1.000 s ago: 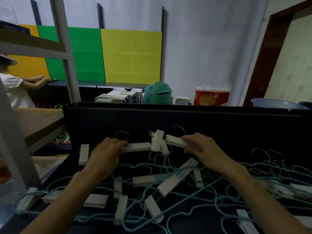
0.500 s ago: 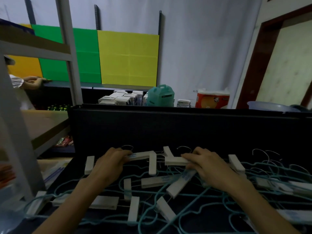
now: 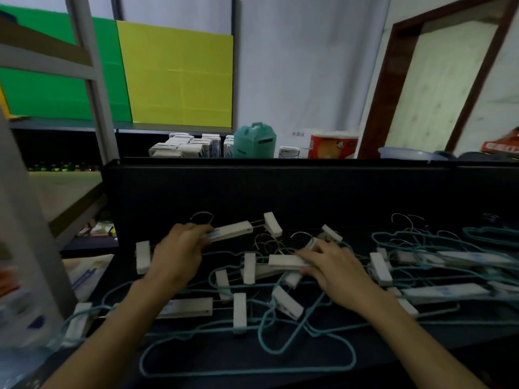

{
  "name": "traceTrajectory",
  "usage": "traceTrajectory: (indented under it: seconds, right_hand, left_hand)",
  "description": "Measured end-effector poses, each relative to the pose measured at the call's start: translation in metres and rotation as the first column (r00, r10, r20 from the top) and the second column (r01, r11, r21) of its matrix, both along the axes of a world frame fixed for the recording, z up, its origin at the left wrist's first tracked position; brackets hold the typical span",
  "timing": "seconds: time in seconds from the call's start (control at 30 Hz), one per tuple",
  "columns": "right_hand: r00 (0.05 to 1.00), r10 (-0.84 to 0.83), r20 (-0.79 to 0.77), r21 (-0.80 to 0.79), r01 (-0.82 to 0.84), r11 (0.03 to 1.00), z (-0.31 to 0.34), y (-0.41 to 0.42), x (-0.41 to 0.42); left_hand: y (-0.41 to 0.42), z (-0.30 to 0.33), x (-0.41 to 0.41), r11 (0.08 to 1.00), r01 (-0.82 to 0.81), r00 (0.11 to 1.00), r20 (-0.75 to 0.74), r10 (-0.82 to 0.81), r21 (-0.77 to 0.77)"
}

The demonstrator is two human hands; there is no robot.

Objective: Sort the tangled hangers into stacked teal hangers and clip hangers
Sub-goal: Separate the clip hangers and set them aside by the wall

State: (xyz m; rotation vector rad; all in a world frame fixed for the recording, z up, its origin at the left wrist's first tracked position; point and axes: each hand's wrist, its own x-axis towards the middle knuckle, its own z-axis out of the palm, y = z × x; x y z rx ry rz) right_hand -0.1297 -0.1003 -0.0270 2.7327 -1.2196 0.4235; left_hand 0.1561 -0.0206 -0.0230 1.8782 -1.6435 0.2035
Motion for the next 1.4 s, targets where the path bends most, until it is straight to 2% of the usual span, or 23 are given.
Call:
traceTrajectory:
  seconds: [0.17,0.4,0.5,0.73,0.97,1.13,1.23,1.4]
  right_hand:
    - [0.993,-0.07,0.099,-0.044,0.075,0.996,0.001,0.019,-0.007]
    - [0.968,-0.187,0.166,-0.076,0.202,0.976,0.006,0.049,-0.07]
    - [0.946,-0.259,0.197,-0.086,0.279,0.956,0.007,0.061,-0.116]
    - [0.871,-0.424,0.25,-0.114,0.461,0.88,0.005,0.084,-0.244]
    - [0.797,-0.537,0.277,-0.138,0.586,0.798,0.003,0.099,-0.39]
    - [0.736,-0.6,0.314,-0.143,0.661,0.736,-0.024,0.111,-0.495]
    - [0.694,-0.643,0.323,-0.082,0.698,0.711,-0.037,0.122,-0.545]
    - [0.656,-0.687,0.313,-0.105,0.743,0.661,-0.043,0.129,-0.613]
  left_hand:
    - [0.001,0.012,-0.002,0.993,-0.047,0.999,-0.015,0.046,-0.105]
    - [-0.019,0.018,-0.063,0.98,0.164,0.986,0.028,-0.161,-0.111]
    - [-0.032,0.021,-0.117,0.946,0.304,0.952,0.077,-0.297,-0.113]
    - [-0.062,0.03,-0.254,0.853,0.499,0.865,0.156,-0.478,-0.155]
    - [-0.081,0.024,-0.407,0.785,0.6,0.798,0.187,-0.573,-0.152]
    - [-0.085,0.007,-0.511,0.736,0.661,0.75,0.185,-0.635,-0.15]
    - [-0.09,-0.006,-0.563,0.717,0.689,0.723,0.171,-0.669,-0.109]
    - [-0.106,-0.012,-0.642,0.697,0.716,0.693,0.159,-0.703,-0.038]
